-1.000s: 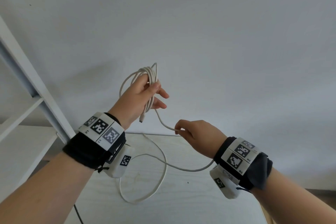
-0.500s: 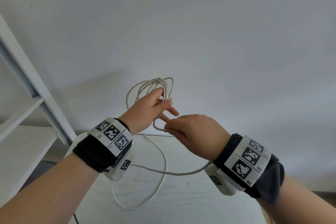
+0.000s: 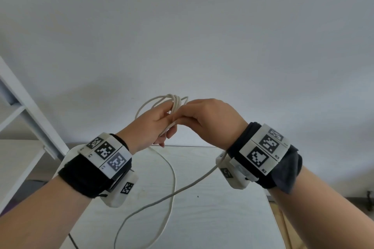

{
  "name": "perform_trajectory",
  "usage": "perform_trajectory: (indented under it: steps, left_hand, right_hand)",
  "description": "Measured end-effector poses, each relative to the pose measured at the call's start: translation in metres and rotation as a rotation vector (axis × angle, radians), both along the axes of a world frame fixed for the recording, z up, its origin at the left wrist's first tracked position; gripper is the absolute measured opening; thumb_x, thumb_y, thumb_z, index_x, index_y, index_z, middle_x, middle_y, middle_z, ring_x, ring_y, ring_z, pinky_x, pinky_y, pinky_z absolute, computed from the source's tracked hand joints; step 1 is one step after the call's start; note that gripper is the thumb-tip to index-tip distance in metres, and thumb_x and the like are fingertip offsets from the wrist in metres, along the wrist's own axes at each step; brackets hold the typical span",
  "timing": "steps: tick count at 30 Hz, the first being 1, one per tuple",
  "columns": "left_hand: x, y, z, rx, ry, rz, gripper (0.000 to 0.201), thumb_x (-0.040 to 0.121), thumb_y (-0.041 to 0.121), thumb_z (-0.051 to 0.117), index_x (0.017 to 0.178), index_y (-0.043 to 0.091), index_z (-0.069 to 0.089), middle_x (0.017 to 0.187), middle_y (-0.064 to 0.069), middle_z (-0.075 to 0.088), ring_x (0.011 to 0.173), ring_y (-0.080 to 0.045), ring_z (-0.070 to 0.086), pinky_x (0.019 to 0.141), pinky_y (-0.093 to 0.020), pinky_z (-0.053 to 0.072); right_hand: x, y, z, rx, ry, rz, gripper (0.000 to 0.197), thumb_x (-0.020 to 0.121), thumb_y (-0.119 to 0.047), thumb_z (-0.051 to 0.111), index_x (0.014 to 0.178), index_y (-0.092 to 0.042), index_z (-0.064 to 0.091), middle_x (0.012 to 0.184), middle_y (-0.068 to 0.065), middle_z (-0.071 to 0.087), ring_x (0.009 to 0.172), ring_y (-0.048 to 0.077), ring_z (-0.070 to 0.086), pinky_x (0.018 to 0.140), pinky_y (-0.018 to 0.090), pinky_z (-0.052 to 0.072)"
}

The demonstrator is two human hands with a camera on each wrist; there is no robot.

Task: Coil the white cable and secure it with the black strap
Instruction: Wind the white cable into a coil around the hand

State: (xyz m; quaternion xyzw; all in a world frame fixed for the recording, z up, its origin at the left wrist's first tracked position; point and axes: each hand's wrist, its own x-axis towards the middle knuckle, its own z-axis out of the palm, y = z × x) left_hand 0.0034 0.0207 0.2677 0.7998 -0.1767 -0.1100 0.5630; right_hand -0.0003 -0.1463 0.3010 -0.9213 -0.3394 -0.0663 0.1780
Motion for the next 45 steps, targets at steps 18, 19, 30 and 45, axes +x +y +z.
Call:
perform_trajectory:
  steps: [18, 19, 30, 45]
  left_hand:
    - [-0.015, 0.0, -0.002, -0.083, 0.155, -0.091, 0.045, 0.083, 0.054, 0.04, 0.08, 0.011, 0.052, 0.052, 0.004, 0.032, 0.041, -0.009, 0.021, 0.039, -0.019, 0.023]
    - [-0.015, 0.001, -0.002, -0.087, 0.169, -0.091, 0.042, 0.081, 0.052, 0.043, 0.08, 0.01, 0.051, 0.052, 0.004, 0.031, 0.04, -0.008, 0.021, 0.038, -0.018, 0.022]
    - [-0.006, 0.014, -0.003, -0.419, 0.37, -0.17, 0.031, 0.089, 0.039, 0.045, 0.07, 0.015, 0.052, 0.043, 0.008, 0.03, 0.03, -0.003, 0.018, 0.033, -0.015, 0.017]
    - [0.005, 0.027, 0.019, -0.876, 0.45, -0.191, 0.033, 0.088, 0.042, 0.039, 0.068, 0.019, 0.053, 0.045, 0.006, 0.017, 0.031, -0.007, 0.011, 0.032, -0.016, 0.017]
  right_hand:
    - [0.028, -0.027, -0.001, 0.158, 0.065, -0.092, 0.037, 0.064, -0.055, 0.069, 0.065, -0.024, 0.048, 0.052, -0.009, 0.043, 0.05, 0.008, 0.039, 0.055, 0.034, 0.041]
    - [0.029, -0.028, -0.003, 0.176, 0.069, -0.087, 0.038, 0.063, -0.057, 0.066, 0.065, -0.024, 0.048, 0.052, -0.01, 0.043, 0.05, 0.009, 0.039, 0.055, 0.033, 0.04]
    - [0.047, -0.042, -0.02, 0.404, 0.081, -0.136, 0.017, 0.081, -0.026, 0.066, 0.069, -0.021, 0.055, 0.053, -0.01, 0.048, 0.047, 0.007, 0.046, 0.045, 0.016, 0.042]
    - [0.052, -0.048, -0.063, 0.782, 0.589, -0.186, 0.029, 0.096, -0.019, 0.043, 0.074, -0.016, 0.062, 0.053, 0.0, 0.035, 0.041, 0.009, 0.029, 0.039, 0.019, 0.03]
